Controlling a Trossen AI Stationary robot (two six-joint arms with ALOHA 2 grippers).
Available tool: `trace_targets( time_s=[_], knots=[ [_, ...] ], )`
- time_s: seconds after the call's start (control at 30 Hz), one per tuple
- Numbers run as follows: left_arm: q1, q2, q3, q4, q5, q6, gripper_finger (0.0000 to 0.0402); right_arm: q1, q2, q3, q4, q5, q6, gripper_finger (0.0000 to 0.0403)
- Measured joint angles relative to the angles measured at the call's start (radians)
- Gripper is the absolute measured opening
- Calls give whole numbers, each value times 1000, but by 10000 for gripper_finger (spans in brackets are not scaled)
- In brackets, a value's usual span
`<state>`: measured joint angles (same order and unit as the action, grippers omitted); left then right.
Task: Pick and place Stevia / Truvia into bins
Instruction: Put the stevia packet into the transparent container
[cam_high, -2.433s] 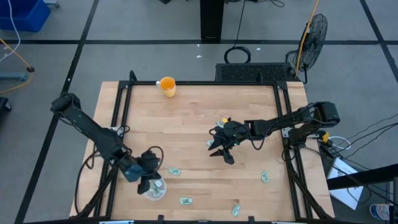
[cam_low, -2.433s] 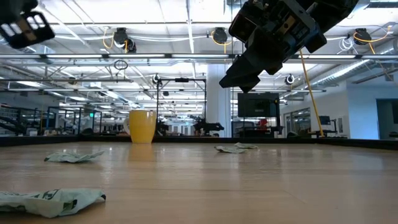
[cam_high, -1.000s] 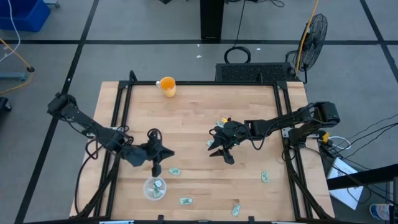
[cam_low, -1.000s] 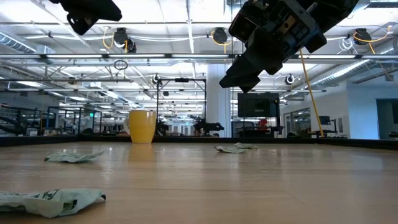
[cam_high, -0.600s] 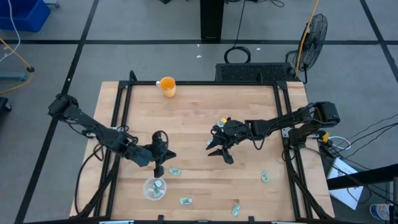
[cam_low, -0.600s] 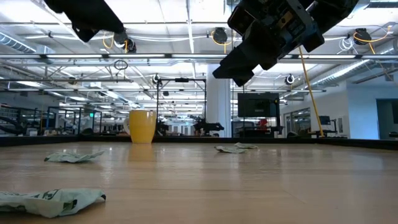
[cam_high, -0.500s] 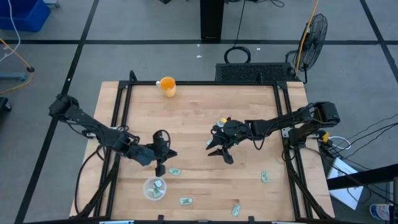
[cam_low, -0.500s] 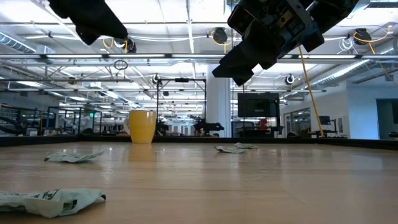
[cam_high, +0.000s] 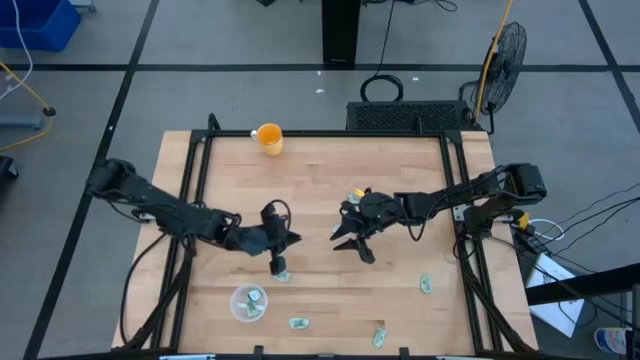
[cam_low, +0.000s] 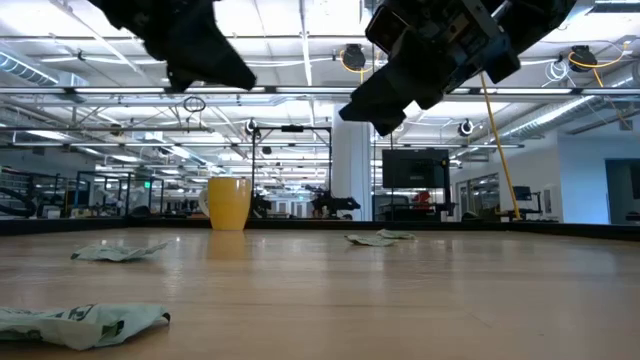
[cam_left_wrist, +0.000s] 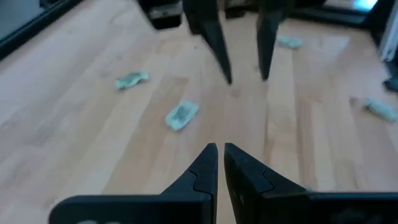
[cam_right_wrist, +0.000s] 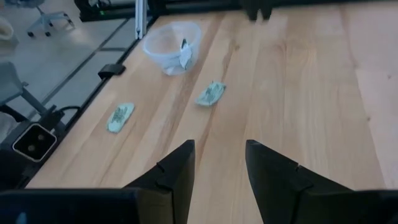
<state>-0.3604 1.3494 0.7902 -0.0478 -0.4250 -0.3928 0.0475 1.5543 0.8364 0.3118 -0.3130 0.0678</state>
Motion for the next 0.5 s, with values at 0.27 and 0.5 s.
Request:
trace_targets(
  time_s=[0.27,0.5],
  knots=[
    [55,68,0,98,95,32,33,0,0,0,116,0,-1,134],
    [72,126,0,119,114,32,33,-1,-2,0,131,4,38,134]
  ],
)
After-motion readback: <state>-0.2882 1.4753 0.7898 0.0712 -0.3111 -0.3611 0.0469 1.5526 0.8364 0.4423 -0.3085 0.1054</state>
